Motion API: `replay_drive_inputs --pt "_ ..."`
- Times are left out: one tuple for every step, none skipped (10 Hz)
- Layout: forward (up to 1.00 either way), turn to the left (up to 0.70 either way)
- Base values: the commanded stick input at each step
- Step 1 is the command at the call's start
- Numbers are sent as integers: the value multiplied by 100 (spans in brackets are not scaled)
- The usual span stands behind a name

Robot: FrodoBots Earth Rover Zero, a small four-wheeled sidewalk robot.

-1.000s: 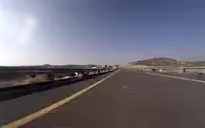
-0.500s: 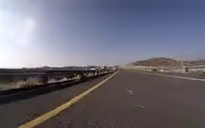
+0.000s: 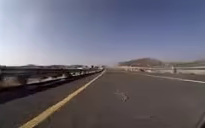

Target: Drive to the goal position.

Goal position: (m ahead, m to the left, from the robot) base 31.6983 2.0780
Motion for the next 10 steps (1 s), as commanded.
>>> replay_drive_inputs --pt "85 0" --pt "85 0" --pt "85 0" --pt "85 0" --pt "85 0" --pt "85 0" --pt "85 0" --pt "85 0" --pt "85 0" --pt "85 0"
